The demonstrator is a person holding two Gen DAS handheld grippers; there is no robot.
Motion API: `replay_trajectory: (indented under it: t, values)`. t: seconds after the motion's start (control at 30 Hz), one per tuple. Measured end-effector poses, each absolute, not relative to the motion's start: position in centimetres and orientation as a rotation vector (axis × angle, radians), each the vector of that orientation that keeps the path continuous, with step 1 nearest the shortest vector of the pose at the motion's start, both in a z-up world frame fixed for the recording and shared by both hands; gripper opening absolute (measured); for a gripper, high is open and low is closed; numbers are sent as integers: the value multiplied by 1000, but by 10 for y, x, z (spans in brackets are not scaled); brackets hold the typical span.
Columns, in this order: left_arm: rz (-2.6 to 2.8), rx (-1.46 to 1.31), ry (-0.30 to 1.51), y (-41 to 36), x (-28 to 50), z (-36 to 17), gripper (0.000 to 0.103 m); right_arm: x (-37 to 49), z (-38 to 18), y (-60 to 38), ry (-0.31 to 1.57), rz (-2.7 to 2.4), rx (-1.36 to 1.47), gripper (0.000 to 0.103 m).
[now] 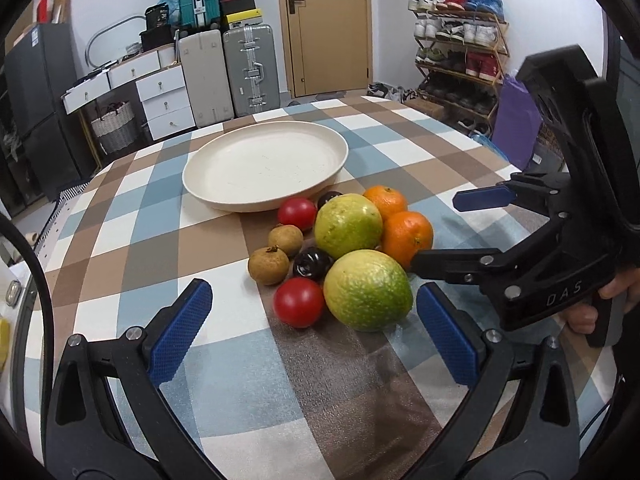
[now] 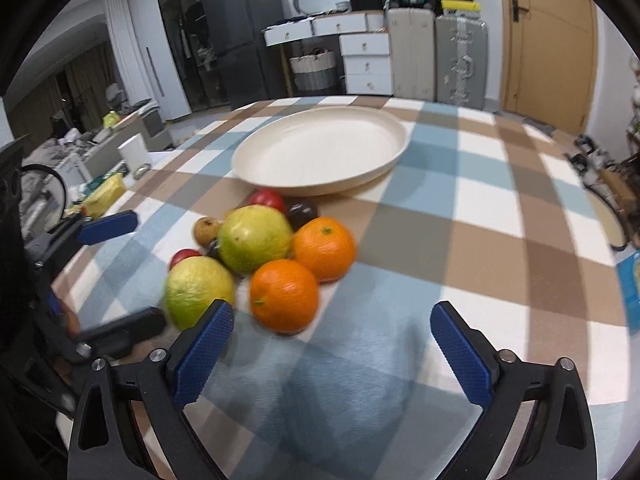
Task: Organize fruits
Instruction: 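Grasp the green-yellow citrus with the left tool while the right tool grasps a mandarin orange, then carry both fruits over the white plate and open both tools to drop them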
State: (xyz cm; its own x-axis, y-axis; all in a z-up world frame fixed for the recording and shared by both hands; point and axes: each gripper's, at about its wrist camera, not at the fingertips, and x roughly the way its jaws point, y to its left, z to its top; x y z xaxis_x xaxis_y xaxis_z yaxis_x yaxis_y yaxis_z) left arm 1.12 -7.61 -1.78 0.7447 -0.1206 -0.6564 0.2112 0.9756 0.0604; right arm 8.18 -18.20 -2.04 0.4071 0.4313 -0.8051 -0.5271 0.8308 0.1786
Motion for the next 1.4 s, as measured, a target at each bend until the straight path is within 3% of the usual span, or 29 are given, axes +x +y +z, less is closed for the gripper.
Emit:
replay_trajectory:
  t: [0.1, 0.27, 0.47, 0.53, 0.73, 0.87, 0.97, 1.03, 1.27, 1.4]
  values:
    - [-201, 153, 724, -81, 13, -20, 102, 80, -22, -176, 990, 621, -125, 86]
    - [-241, 149, 768, -85, 19, -25, 98, 78, -24, -171, 1001, 631, -133, 78]
    - [-257, 191, 808, -89, 27, -32, 86, 81, -26, -170, 1025, 662, -109, 56]
    - [-272, 182, 818, -89, 28, -33, 80, 81, -26, -169, 1028, 676, -112, 52]
    - [-286, 177, 809, -88, 27, -32, 78, 80, -26, -168, 1031, 705, -89, 40]
    - [-299, 178, 793, -89, 24, -29, 73, 79, -25, -167, 1025, 702, -92, 39]
    - [-339, 181, 763, -90, 17, -25, 60, 78, -24, -169, 1015, 698, -93, 38]
    - [-376, 186, 758, -93, 12, -22, 36, 78, -23, -170, 1009, 691, -94, 38]
    - [-399, 118, 787, -87, 15, -23, 36, 77, -22, -174, 1005, 685, -93, 38]
    - [-411, 97, 797, -87, 19, -23, 47, 76, -24, -172, 1013, 688, -104, 38]
